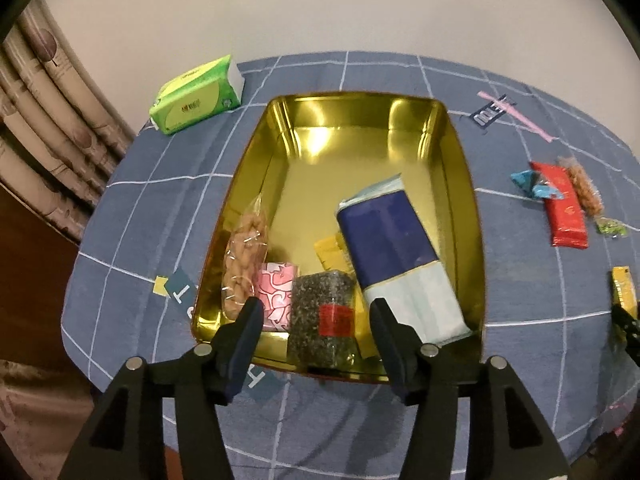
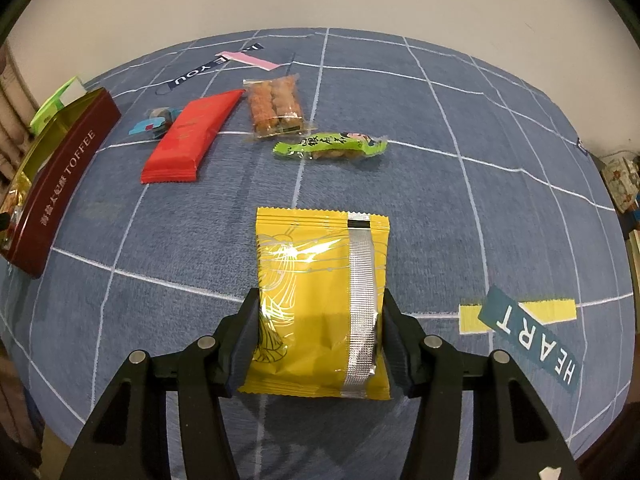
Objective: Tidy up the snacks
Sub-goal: 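Carry the yellow bag into the tin and open the right tool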
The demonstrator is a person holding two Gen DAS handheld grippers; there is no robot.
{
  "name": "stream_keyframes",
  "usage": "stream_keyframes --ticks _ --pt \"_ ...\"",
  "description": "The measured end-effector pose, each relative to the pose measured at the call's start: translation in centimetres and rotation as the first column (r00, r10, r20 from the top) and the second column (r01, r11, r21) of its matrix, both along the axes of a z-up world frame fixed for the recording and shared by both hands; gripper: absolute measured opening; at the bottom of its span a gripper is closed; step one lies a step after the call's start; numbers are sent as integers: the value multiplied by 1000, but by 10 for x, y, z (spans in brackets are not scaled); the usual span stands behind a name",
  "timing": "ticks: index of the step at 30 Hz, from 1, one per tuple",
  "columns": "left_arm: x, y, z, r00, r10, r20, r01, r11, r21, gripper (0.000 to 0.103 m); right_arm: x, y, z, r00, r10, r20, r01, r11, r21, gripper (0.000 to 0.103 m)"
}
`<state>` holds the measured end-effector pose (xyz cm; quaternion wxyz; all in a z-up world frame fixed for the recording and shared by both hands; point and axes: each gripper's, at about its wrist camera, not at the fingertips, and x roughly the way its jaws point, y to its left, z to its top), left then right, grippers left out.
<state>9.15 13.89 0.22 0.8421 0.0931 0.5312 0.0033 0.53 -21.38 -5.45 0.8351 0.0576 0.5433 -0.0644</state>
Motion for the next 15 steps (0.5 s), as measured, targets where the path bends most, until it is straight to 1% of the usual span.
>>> stream_keyframes --ticks 3,7,9,11,15 --pt "-4 5 7 1000 10 23 -9 1000 -20 57 0 1 1 1000 -8 -8 8 1000 2 51" --pt "-13 15 14 998 24 57 -24 1000 -6 57 3 7 3 1000 -11 -16 11 1000 18 50" --pt "-16 24 17 997 35 66 -34 999 -14 57 5 12 6 1000 -5 -12 5 1000 13 50" --pt "-17 33 19 996 57 70 -55 998 -27 57 8 19 12 1000 3 -3 -3 1000 14 50" --pt "-21 51 20 992 95 80 -94 995 -22 57 20 44 31 998 50 26 -50 998 30 50"
